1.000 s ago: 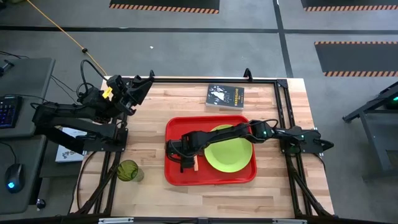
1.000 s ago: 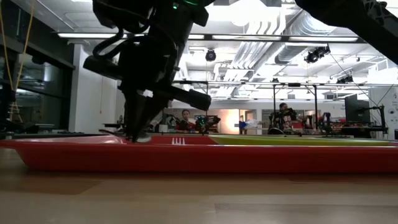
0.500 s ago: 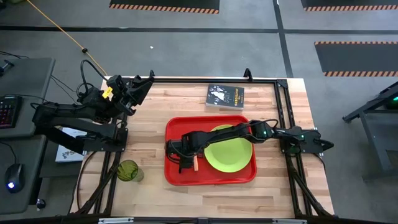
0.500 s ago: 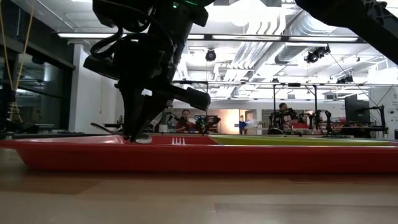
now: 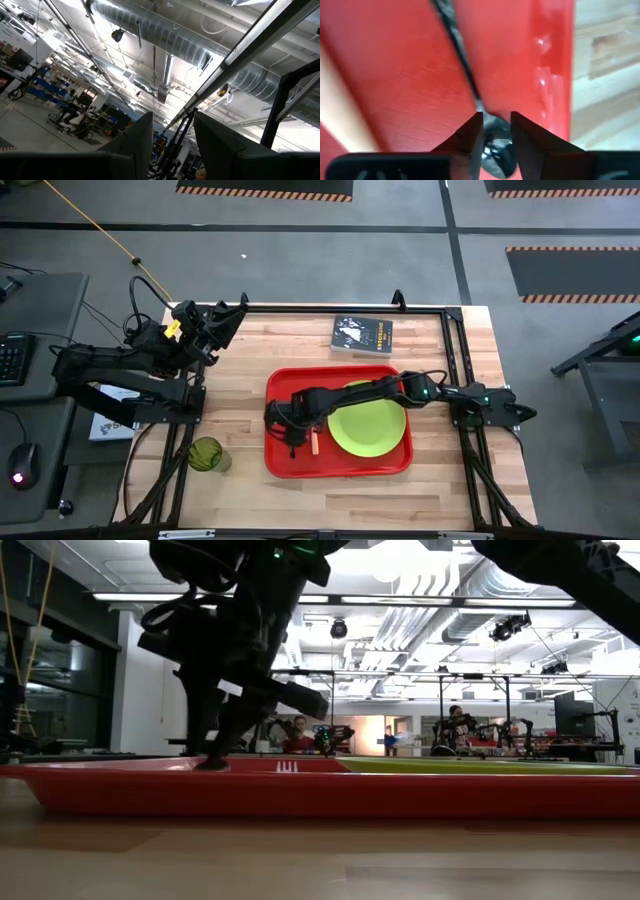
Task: Pick and place plate/cup/fork/spoon on tray
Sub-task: Put the green cup on the red serving tray to the top of the black spoon
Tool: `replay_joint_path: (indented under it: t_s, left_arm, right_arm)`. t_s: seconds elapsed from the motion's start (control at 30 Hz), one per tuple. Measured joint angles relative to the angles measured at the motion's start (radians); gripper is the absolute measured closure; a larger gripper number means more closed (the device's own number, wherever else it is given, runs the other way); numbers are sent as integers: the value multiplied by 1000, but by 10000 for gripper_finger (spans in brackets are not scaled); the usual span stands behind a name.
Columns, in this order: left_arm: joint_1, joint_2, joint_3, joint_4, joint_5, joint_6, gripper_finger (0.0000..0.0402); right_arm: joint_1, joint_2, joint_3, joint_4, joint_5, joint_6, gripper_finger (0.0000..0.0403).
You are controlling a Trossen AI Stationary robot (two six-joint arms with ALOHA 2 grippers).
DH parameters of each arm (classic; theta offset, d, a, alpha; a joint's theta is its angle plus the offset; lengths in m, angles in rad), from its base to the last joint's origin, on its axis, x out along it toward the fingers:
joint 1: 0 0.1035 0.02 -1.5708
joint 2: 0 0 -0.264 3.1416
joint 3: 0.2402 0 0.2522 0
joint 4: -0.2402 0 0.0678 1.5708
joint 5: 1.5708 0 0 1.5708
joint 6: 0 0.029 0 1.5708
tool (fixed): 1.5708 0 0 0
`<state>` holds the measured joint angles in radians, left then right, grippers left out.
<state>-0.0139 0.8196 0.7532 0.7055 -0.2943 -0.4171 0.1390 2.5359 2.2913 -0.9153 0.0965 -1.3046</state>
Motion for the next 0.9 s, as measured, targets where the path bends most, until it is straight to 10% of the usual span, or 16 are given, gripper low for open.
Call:
replay_joint_path:
  t_s: [0.43, 0.9]
  left_arm:
    - [0, 0, 0, -1, 0, 11, 270]
    - [0, 0, 0, -6, 0, 200, 270]
  right_arm:
    - [12, -136, 37, -170, 7, 362, 293]
    - [-8, -264, 35, -664, -171, 946, 395]
